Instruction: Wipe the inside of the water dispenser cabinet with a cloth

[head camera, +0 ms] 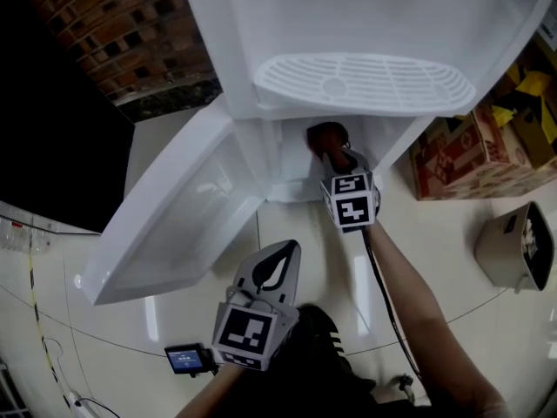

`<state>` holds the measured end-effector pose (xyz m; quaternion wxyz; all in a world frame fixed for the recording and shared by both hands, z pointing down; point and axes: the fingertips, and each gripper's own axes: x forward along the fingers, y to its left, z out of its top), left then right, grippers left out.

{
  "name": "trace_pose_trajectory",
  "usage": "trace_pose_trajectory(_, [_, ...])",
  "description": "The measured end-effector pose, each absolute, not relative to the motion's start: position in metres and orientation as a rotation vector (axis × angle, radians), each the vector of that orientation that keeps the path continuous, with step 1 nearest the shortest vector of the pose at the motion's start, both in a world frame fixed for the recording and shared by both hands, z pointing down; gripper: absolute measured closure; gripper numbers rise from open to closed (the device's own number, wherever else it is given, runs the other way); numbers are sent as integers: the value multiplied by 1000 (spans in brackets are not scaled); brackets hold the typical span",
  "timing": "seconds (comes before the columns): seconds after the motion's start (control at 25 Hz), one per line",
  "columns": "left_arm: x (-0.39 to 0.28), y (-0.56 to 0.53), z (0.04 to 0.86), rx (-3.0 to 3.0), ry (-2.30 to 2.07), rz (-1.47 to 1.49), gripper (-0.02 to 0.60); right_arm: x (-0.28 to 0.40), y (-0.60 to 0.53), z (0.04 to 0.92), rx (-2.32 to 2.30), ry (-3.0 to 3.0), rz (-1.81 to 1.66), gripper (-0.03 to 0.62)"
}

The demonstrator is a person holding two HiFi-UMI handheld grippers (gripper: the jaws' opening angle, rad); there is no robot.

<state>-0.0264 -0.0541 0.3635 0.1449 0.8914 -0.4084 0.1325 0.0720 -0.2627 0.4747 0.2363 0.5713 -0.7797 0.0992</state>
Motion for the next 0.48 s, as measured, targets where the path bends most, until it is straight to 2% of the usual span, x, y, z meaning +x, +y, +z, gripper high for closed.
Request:
trace_pose_trajectory(0.24, [-20,-51,357,2546,-1175,348,601,86,-199,485,1543,-2169,325,511])
trace_pose_trajectory(0.48, [-15,-47,360,2562,-1167,352,601,107,-230,448,1697,-2185,271,511])
